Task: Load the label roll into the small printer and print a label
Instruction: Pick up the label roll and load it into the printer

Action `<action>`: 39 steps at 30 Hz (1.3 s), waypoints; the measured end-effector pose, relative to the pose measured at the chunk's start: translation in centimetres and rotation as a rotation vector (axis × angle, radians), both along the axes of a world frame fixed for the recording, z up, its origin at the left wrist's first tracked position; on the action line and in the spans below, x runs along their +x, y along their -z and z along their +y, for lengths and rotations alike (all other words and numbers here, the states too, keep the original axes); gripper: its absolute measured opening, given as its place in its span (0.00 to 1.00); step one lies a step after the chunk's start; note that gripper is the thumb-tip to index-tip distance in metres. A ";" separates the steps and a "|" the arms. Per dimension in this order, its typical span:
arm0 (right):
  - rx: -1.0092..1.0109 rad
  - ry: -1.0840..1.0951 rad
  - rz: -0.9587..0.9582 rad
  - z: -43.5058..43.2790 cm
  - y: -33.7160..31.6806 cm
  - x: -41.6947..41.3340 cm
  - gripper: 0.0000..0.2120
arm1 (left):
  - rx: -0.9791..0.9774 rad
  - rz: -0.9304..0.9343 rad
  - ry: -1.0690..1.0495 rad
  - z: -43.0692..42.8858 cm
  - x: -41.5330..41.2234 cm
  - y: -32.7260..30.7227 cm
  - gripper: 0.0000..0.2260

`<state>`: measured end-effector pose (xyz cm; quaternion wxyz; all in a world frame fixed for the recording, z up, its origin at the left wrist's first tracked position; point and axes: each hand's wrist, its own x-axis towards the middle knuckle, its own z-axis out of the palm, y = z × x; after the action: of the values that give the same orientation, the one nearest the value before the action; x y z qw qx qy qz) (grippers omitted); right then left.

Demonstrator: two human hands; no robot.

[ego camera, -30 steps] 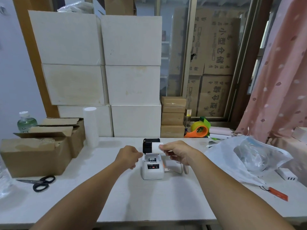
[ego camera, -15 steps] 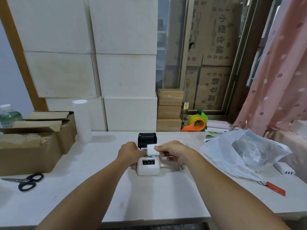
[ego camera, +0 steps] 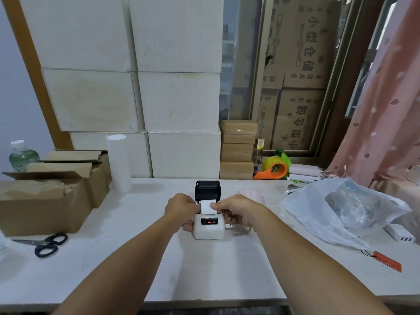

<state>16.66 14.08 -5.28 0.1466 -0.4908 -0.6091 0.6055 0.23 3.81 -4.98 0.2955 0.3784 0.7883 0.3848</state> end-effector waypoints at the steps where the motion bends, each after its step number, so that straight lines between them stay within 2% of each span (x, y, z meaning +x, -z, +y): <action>1: 0.011 -0.001 -0.012 0.0 0.0 -0.1 0.09 | 0.004 -0.007 -0.007 -0.1 0.1 0.0 0.08; 5: 0.102 -0.028 -0.098 -0.2 -0.8 -0.3 0.11 | 0.014 -0.034 -0.035 -0.1 0.1 0.3 0.06; 10: 0.153 -0.029 -0.159 0.1 0.0 -0.1 0.22 | 0.028 -0.140 -0.063 -0.1 0.0 0.6 0.04; 16: 0.233 -0.061 -0.191 0.5 0.6 -0.6 0.23 | 0.057 -0.223 -0.092 0.3 -0.4 1.4 0.03; 21: 0.248 -0.038 -0.183 0.4 0.5 -0.5 0.20 | 0.060 -0.214 -0.078 0.2 -0.2 1.4 0.05; 26: 0.266 -0.055 -0.109 -0.3 0.9 -0.2 0.08 | 0.050 -0.232 -0.091 0.3 -0.4 1.6 0.06; 31: 0.364 -0.117 -0.101 -0.7 1.3 0.0 0.12 | 0.095 -0.202 -0.139 0.8 -0.3 1.8 0.13; 37: 0.455 -0.076 -0.111 -0.8 1.4 -0.2 0.10 | 0.070 -0.059 -0.077 1.6 0.2 2.0 0.16; 39: 0.474 -0.077 -0.134 -1.0 1.1 0.1 0.13 | 0.056 -0.012 -0.077 1.5 0.3 1.9 0.17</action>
<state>16.74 13.10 -6.41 0.1938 -0.4582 -0.7606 0.4171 0.55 5.32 -6.89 0.2745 0.3535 0.7894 0.4201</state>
